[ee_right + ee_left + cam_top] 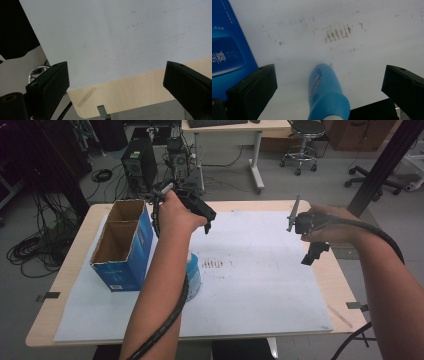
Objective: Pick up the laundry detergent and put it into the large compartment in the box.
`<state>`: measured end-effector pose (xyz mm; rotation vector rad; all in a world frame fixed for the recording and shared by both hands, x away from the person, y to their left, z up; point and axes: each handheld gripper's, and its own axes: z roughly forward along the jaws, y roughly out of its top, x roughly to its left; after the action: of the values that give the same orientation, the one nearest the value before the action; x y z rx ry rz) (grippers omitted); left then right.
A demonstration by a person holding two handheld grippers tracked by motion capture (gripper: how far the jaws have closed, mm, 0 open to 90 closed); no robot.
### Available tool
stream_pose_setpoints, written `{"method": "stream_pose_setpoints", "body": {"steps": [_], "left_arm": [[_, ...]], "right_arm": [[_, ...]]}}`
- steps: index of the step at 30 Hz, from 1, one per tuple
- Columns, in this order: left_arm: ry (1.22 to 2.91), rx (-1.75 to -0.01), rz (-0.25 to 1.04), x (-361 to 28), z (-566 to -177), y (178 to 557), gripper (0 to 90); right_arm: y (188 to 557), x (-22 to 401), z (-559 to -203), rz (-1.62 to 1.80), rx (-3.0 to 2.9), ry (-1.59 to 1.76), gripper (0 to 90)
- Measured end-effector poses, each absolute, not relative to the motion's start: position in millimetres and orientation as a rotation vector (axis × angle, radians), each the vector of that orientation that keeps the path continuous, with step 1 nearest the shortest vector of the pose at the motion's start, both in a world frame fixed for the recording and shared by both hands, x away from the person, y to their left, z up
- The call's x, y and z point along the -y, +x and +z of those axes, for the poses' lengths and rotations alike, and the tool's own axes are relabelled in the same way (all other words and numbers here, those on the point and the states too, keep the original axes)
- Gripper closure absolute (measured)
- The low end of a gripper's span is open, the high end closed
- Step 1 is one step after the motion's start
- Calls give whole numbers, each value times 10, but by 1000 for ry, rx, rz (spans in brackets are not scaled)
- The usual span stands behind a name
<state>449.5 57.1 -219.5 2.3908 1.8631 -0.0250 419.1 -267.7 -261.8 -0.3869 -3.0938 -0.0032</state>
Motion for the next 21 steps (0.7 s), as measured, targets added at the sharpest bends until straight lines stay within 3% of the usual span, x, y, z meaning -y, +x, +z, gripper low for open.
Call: {"method": "stream_pose_setpoints", "body": {"steps": [21], "left_arm": [[2404, -1848, 9, -583, -2095, 4384, 2]], "right_arm": [[4149, 2680, -2590, -21, 3102, -386, 64]]}}
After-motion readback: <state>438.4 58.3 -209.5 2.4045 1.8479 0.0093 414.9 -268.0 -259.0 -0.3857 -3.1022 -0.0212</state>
